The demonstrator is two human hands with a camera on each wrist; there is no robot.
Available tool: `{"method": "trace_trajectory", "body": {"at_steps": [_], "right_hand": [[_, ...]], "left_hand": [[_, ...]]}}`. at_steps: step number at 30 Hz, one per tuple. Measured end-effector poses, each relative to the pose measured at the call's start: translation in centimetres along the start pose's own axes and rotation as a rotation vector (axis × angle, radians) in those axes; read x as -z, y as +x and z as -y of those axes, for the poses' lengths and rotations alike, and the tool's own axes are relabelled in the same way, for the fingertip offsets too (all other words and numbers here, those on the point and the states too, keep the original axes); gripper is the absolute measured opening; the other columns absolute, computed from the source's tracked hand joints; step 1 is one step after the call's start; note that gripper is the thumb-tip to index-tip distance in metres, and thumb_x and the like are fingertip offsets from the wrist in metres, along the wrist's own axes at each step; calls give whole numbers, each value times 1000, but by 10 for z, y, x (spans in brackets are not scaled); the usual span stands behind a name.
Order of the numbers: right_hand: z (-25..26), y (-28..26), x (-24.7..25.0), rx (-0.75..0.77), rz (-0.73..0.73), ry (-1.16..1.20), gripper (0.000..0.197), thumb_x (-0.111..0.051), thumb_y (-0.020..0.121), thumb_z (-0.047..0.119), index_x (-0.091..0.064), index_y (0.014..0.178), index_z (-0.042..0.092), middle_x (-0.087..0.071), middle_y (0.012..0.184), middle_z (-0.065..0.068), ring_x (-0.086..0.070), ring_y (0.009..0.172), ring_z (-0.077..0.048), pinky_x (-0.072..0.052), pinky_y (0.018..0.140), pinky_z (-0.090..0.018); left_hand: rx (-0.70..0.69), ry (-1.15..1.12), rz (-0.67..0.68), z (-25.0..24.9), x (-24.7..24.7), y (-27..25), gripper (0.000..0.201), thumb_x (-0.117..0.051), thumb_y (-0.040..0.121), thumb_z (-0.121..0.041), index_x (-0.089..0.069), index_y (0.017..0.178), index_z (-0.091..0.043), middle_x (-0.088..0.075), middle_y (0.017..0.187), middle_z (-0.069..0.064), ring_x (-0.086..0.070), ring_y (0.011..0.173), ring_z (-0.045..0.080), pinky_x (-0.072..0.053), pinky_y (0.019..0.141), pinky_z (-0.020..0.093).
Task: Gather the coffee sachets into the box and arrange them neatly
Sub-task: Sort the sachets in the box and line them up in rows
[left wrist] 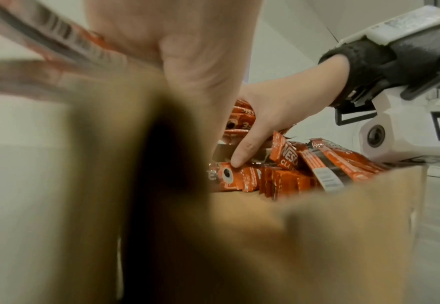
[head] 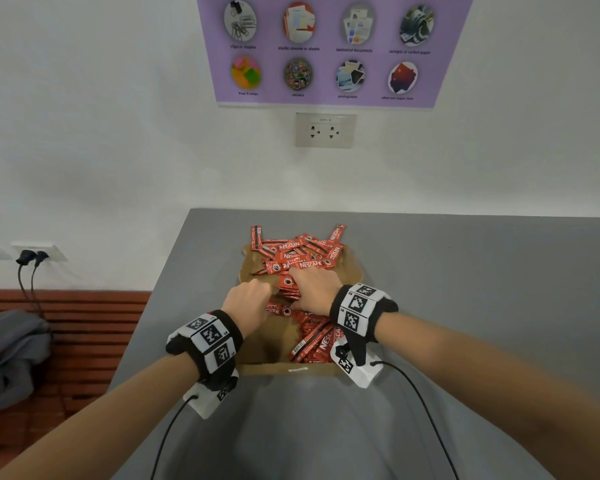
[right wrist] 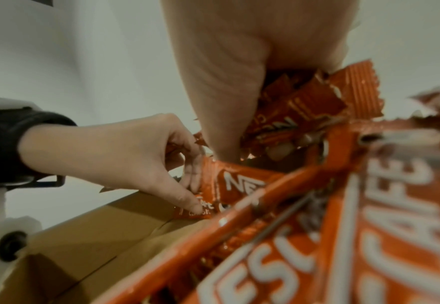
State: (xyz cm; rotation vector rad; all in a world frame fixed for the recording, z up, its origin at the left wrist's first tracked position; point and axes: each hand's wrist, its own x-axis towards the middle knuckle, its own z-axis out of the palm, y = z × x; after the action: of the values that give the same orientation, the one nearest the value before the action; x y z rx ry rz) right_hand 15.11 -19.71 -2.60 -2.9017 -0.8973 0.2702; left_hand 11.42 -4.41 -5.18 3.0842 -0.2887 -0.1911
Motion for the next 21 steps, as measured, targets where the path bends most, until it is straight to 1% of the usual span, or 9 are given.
{"method": "trace_trajectory", "body": {"at_steps": [3,9,11,13,15,16,18,19,21], "right_hand": [[-1,0,1,2,12,19,50,-68,81,41,-49,116,13,-62,110,-5,-59,97,-25,-46,72,-34],[-1,-3,6,9,5,70,51,-68,81,43,-50,118,12,-62,111,-4,-59,99,-24,-41,70,-30],[0,-4,8,4,-8,103,44,-66,82,41,-52,114,13,-63,108,-4,-59,98,-24,-45,72,-31],[-2,-5,11,-18,-59,159,30,-63,85,34,-55,106,15,-65,100,-3,-61,92,-24,-49,72,-33],[-3,-10,15,-64,-130,246,21,-60,86,30,-56,100,15,-65,90,-2,-62,83,-23,-51,69,-33],[-3,-13,18,-79,-160,290,21,-60,86,30,-56,100,14,-65,87,-1,-62,78,-21,-51,65,-32],[-1,-20,20,-67,-169,339,21,-61,86,31,-57,98,15,-63,84,1,-59,73,-17,-45,59,-26],[1,-23,19,-45,-155,349,19,-61,86,30,-58,98,15,-64,85,2,-60,74,-16,-43,59,-24],[4,-30,18,1,-136,344,17,-61,86,27,-59,99,17,-66,91,1,-62,80,-17,-48,65,-25]], "left_hand": [[-13,-13,-14,0,1,0,13,-57,91,-22,-60,99,-13,-66,100,6,-64,89,26,-53,74,33],[-21,-66,-13,-1,6,-3,15,-55,91,-23,-59,100,-12,-66,101,4,-64,90,25,-51,74,31],[-25,-85,-8,-4,14,-7,13,-55,90,-18,-59,96,-8,-64,97,5,-63,90,27,-47,71,29],[-15,-138,-16,-2,22,-9,3,-55,86,-12,-56,84,-9,-61,87,7,-62,84,27,-46,65,27],[0,-249,-51,3,27,-7,12,-55,82,-8,-48,75,-14,-53,77,2,-57,73,22,-38,55,20],[-13,-300,-53,5,31,-6,16,-57,81,-8,-45,76,-16,-51,77,-1,-53,71,18,-34,53,18],[-61,-357,-16,4,36,-7,22,-62,81,-9,-43,79,-19,-50,79,-4,-50,69,13,-33,53,14],[-78,-370,-1,2,36,-8,22,-64,81,-9,-45,82,-19,-51,81,-5,-50,70,11,-36,55,13],[-112,-360,26,-2,36,-10,23,-67,78,-9,-51,94,-14,-56,89,-3,-55,79,13,-46,66,16]]}}
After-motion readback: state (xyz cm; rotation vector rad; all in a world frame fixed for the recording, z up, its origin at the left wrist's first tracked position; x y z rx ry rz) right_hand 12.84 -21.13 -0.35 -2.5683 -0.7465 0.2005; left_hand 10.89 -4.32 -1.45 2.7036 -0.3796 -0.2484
